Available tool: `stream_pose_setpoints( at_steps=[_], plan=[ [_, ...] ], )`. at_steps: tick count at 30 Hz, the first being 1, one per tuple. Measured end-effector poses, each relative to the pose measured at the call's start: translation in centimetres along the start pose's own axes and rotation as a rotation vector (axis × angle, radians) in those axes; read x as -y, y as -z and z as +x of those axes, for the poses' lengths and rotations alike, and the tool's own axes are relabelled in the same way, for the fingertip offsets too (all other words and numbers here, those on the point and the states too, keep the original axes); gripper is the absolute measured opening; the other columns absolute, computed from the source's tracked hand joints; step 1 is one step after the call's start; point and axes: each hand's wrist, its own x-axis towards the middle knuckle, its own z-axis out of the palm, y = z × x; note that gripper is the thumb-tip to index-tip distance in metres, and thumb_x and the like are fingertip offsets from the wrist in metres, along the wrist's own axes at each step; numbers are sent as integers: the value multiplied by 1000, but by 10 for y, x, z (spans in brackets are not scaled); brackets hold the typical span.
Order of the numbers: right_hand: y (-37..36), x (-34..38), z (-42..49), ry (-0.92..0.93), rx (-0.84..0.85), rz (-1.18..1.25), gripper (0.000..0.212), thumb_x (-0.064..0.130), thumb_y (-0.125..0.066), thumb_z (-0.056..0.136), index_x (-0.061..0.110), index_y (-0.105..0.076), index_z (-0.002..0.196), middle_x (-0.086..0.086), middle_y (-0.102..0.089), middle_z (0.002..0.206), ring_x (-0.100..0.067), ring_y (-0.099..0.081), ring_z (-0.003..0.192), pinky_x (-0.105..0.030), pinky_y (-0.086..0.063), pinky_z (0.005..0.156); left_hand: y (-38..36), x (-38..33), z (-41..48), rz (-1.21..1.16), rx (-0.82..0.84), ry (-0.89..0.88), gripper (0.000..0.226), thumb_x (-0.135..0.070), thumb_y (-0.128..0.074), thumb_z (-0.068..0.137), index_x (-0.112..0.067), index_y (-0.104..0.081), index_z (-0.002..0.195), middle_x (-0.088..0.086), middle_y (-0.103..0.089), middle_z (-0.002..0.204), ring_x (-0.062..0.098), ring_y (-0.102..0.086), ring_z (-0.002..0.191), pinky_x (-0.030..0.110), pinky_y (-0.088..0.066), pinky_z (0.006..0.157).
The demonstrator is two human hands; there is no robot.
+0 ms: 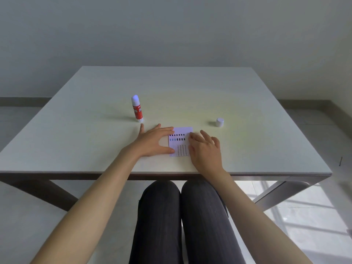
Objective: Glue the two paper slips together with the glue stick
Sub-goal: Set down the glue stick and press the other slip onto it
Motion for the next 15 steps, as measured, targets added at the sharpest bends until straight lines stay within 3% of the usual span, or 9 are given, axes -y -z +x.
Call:
stream_pose_setpoints(
  at_steps=[3,6,10,12,15],
  plan=[
    [-4,3,-4,-37,18,9,40,19,-36,96,17,-46,134,9,-41,147,-20,-22,143,-45,-11,115,-2,7,-2,-81,20,-18,75,-51,-64,78,-36,-30,143,-23,-21,154,9,-1,147,55,15,113],
    [0,4,-7,-14,56,9,50,34,-30,98,17,-28,145,9,-22,157,-20,-8,148,-51,0,116,-6,12,-4,-103,6,-45,78,-55,-63,76,-39,-27,143,-25,-18,154,5,3,146,53,16,114],
    [-1,17,-11,264,211,12,76,64,0,85,26,-6,151,14,-2,160,-15,12,147,-56,24,108,-12,16,-5,-128,-9,-73,77,-59,-60,76,-41,-25,143,-28,-17,153,3,5,145,49,18,113],
    [-1,9,4,253,277,-53,72,65,-3,87,30,0,150,17,0,160,-14,13,147,-59,25,107,-12,18,-4,-127,-1,-74,78,-58,-61,76,-42,-24,143,-27,-17,154,3,6,145,48,19,113],
    [9,-9,31,89,275,-136,67,60,-11,93,28,2,150,15,3,160,-18,14,147,-60,21,108,-12,19,-3,-122,8,-47,87,-60,-61,74,-44,-14,145,-17,-17,156,2,9,145,47,20,113]
  ],
)
